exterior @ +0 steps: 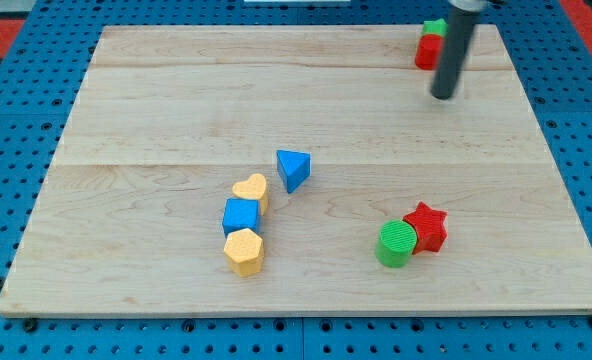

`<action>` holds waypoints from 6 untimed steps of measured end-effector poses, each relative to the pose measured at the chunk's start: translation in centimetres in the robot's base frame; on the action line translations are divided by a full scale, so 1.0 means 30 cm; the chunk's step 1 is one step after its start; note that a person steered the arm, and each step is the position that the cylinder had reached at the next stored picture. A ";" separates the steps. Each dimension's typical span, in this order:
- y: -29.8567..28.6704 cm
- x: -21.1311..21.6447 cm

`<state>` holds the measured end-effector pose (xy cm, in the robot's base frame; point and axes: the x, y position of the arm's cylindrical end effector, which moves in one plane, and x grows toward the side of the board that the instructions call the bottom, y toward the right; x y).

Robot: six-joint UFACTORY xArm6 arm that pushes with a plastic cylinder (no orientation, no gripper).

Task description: Slide the red star to the left of the red circle

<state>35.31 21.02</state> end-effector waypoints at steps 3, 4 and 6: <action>0.146 0.155; 0.214 0.360; -0.053 0.800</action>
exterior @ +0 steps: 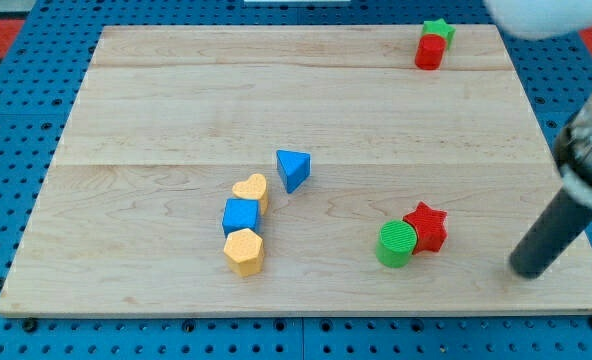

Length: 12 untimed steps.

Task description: Slide the red star to the left of the red circle

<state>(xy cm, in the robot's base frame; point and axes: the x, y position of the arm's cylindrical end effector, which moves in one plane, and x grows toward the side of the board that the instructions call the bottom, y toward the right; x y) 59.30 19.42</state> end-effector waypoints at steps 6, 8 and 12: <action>-0.212 -0.285; -0.354 -0.585; -0.288 -1.014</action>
<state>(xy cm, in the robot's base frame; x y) 28.90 10.77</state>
